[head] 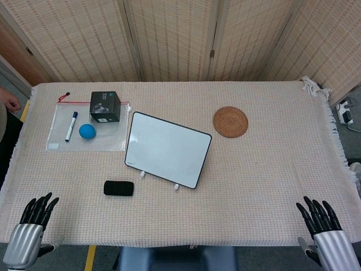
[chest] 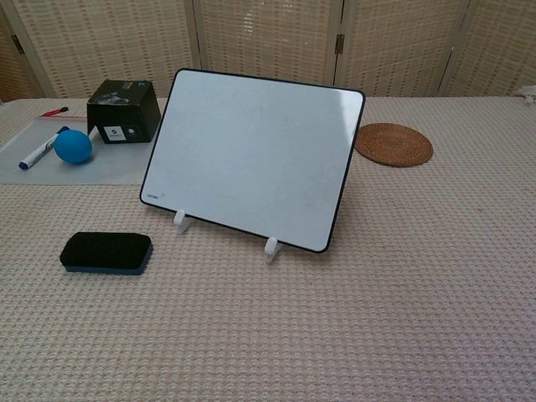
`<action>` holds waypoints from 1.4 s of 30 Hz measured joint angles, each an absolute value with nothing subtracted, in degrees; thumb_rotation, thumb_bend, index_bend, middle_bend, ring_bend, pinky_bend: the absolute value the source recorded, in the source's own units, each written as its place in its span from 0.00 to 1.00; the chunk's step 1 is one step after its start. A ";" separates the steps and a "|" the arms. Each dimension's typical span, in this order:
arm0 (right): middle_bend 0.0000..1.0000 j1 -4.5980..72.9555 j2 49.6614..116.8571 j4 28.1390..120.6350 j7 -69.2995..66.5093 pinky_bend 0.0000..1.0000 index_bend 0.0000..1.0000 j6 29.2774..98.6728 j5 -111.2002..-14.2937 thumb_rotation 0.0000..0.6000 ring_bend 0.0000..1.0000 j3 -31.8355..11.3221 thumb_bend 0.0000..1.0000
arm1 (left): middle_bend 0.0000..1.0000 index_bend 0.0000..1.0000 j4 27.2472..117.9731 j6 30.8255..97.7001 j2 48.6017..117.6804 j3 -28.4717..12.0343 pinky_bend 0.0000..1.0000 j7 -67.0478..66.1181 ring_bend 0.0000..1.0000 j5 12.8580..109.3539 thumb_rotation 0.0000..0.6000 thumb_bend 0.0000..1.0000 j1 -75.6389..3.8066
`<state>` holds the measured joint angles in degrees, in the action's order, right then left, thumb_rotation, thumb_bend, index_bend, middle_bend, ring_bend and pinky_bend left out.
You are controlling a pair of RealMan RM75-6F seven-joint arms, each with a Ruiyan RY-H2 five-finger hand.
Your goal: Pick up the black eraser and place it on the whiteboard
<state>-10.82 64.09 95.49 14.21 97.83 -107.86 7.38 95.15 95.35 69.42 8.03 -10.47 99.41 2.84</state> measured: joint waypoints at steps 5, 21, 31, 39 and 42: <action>0.00 -11.17 64.12 95.29 14.06 0.00 0.00 98.54 -108.02 1.00 0.00 7.39 0.31 | 0.00 0.00 95.31 94.46 69.52 7.98 0.00 -10.71 0.00 100.19 1.00 0.19 2.59; 0.00 -9.20 64.64 96.69 16.77 0.00 0.00 93.19 -105.98 1.00 0.00 6.49 0.31 | 0.93 0.16 106.59 81.44 69.32 5.14 0.97 -24.09 0.86 100.24 1.00 0.19 -4.33; 0.00 -7.83 63.78 98.42 16.94 0.00 0.00 90.73 -103.59 1.00 0.00 6.06 0.31 | 1.00 0.38 112.62 73.37 75.35 -2.84 1.00 -43.26 1.00 80.69 1.00 0.19 -10.27; 0.00 -7.32 63.38 98.96 16.51 0.00 0.00 89.65 -101.84 1.00 0.00 5.74 0.31 | 1.00 0.38 113.33 71.24 82.72 -10.17 1.00 -54.85 1.00 60.45 1.00 0.19 -17.27; 0.00 -7.12 63.46 99.18 16.90 0.00 0.00 89.16 -100.98 1.00 0.00 5.51 0.31 | 1.00 0.39 112.38 71.12 84.96 -11.52 1.00 -56.46 1.00 56.69 1.00 0.19 -19.45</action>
